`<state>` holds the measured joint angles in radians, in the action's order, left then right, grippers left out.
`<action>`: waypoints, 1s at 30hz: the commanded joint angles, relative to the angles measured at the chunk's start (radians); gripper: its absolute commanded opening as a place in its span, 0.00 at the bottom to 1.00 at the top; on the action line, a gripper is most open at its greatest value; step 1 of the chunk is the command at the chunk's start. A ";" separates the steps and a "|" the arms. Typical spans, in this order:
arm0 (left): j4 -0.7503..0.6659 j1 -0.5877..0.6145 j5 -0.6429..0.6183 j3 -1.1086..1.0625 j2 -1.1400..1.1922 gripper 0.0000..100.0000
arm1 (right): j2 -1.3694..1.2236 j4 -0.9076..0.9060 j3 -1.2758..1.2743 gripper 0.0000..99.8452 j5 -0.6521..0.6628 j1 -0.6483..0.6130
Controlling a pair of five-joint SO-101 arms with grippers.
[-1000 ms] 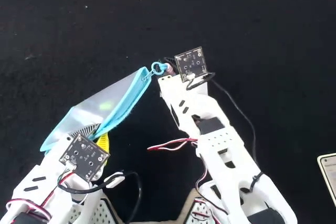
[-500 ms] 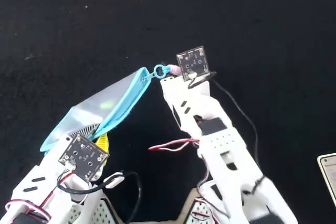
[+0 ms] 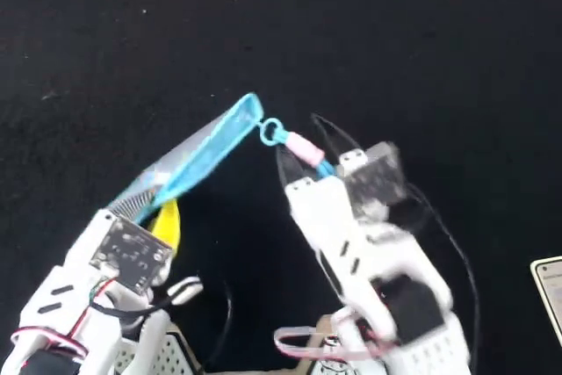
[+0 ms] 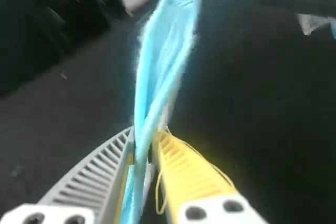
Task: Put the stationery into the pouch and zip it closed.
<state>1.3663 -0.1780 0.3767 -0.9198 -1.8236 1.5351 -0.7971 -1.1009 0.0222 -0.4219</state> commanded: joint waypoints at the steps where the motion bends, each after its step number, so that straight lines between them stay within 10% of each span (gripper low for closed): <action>1: -0.304 0.160 0.006 -0.044 0.009 0.03 | 0.159 -0.098 0.074 0.17 0.048 0.025; 13: -1.014 0.222 0.060 -0.575 0.009 0.03 | 0.174 -0.074 -0.125 0.17 0.074 0.285; 22: -1.036 0.245 0.126 -0.693 0.005 0.03 | 0.166 0.018 -0.275 0.29 0.081 0.146; 30: -0.878 0.088 0.144 -0.693 0.009 0.06 | 0.176 0.015 -0.375 0.16 0.078 0.301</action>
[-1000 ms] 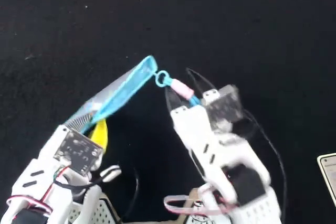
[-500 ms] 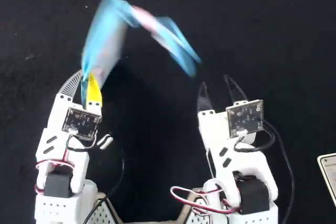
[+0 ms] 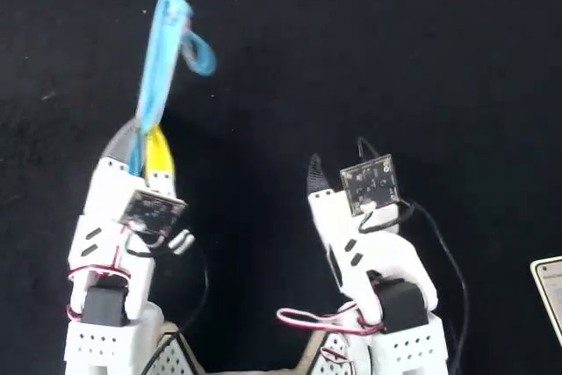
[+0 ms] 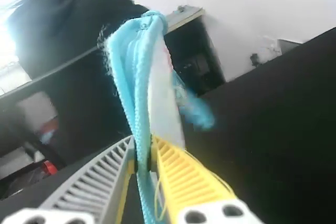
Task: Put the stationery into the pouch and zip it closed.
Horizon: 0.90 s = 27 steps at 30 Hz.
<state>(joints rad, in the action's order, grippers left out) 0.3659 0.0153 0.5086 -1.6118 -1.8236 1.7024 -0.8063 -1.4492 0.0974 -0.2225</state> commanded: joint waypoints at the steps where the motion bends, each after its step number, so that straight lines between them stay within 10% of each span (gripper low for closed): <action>1: 0.167 -0.134 0.009 -0.001 0.009 0.09 | 0.010 0.025 -0.051 0.13 -0.002 0.118; 7: 0.336 -0.206 -0.265 0.010 0.005 0.15 | -0.001 0.149 -0.249 0.05 0.006 0.061; 19: 0.503 -0.378 -0.224 0.202 0.011 0.15 | 0.004 0.110 -0.246 0.06 0.006 -0.009; 27: 0.068 -0.318 -0.265 0.048 0.011 0.15 | 0.004 0.110 -0.246 0.06 0.006 -0.006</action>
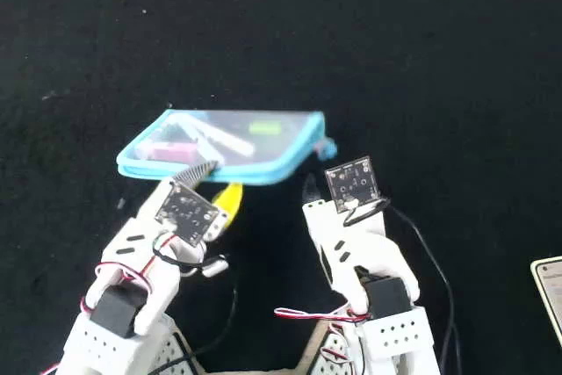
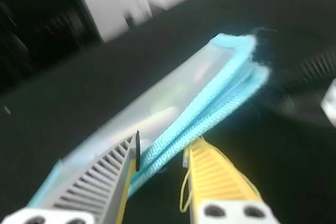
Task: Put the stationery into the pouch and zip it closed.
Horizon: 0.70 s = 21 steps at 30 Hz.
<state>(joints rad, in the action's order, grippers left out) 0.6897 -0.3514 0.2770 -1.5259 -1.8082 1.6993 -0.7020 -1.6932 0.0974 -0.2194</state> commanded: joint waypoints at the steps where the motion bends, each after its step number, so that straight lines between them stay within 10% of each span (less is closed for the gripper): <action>1: -0.304 0.051 -0.040 -0.064 -0.005 0.14 | 0.007 0.006 -0.002 0.06 0.006 -0.009; 7: -0.358 0.058 -0.043 -0.174 -0.002 0.14 | 0.007 0.006 -0.002 0.06 0.006 -0.011; 21: 0.061 0.001 -0.040 0.254 0.157 0.16 | 0.007 0.006 -0.002 0.06 0.006 -0.009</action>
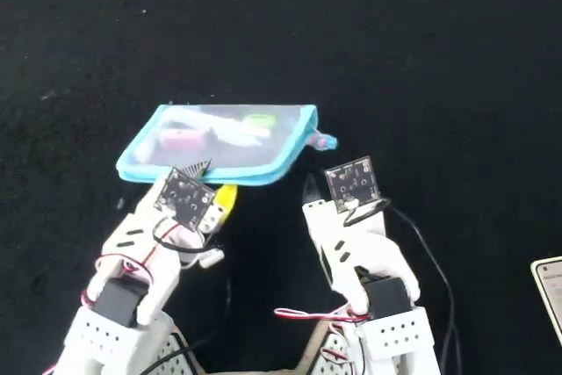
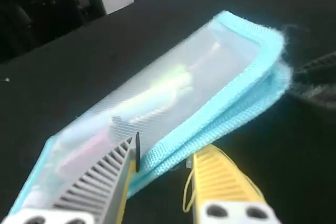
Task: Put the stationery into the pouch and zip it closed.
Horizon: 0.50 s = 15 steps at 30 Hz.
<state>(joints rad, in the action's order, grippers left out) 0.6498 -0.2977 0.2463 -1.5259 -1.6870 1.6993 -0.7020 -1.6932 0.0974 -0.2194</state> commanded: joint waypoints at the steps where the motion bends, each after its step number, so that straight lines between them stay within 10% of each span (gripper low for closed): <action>1: 0.130 -0.074 -0.009 0.308 0.048 0.16 | 0.007 0.006 -0.002 0.06 0.006 -0.009; 8: 0.226 -0.151 -0.008 0.536 0.229 0.16 | 0.007 0.006 -0.002 0.06 0.006 -0.009; 15: -0.020 -0.102 -0.008 0.526 0.526 0.16 | 0.007 0.006 -0.001 0.06 0.006 -0.008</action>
<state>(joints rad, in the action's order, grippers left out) 0.7910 -0.4388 0.2463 -1.0518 -1.3142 1.6993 -0.7020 -1.6932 0.0974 -0.2194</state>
